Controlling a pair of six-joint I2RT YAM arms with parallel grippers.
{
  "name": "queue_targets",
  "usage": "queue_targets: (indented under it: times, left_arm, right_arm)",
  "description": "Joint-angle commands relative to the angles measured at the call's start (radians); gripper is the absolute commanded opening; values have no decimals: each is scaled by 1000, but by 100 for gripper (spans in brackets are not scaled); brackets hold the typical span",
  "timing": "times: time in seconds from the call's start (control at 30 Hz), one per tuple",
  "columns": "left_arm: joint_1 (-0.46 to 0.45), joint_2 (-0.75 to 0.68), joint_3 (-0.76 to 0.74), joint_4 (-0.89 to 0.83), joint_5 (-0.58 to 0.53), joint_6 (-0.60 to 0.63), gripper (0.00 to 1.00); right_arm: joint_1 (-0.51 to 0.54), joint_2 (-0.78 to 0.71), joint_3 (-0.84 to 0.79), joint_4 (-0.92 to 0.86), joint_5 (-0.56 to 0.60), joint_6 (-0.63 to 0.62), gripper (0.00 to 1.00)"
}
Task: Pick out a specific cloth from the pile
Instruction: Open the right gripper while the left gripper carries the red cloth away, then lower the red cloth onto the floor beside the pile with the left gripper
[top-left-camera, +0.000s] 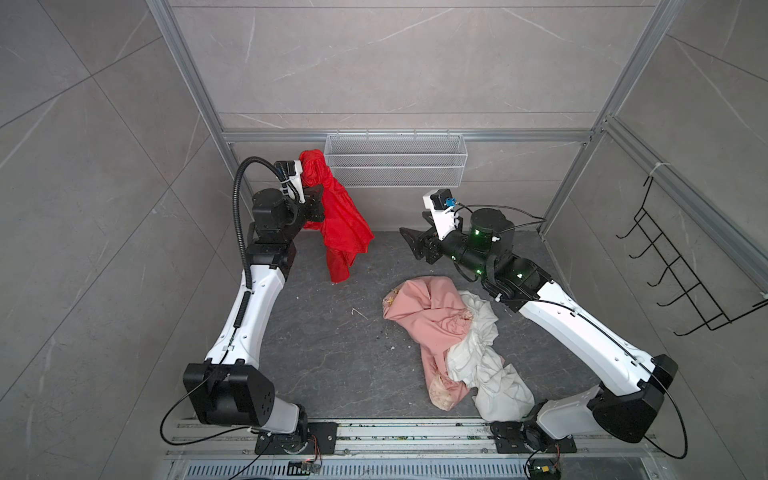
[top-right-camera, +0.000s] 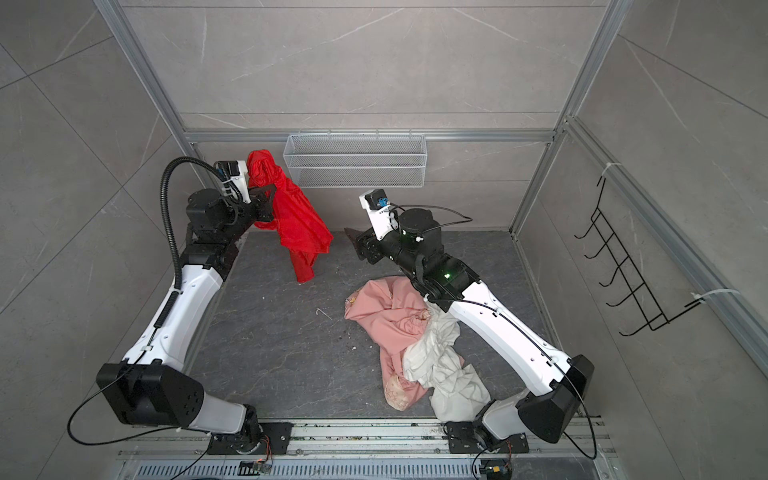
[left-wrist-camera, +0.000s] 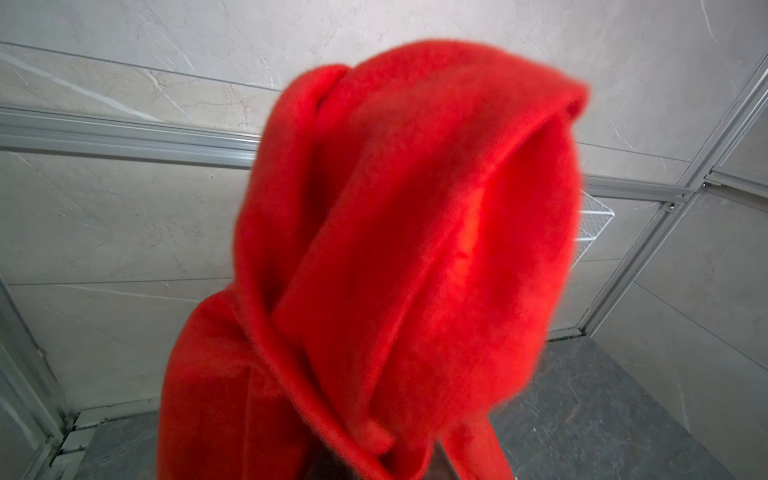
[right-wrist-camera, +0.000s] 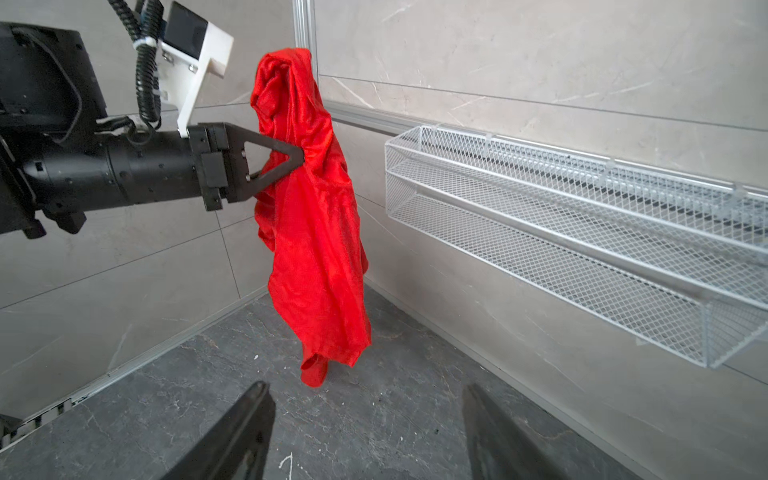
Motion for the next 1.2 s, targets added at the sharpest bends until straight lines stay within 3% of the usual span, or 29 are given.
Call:
queue_targets:
  times: [0.0, 0.57, 0.77, 1.17]
  left_arm:
    - [30, 35, 58, 184, 50, -49, 0]
    - [88, 262, 142, 350, 89, -42, 0]
    - [92, 253, -16, 492, 115, 21, 0]
    - [99, 243, -234, 494, 66, 21, 0]
  right_arm:
    - [-28, -22, -28, 42, -30, 17, 74]
    - [-116, 37, -32, 67, -99, 63, 74]
    - [-124, 46, -37, 70, -113, 75, 73]
    - [-131, 3, -82, 81, -123, 86, 74]
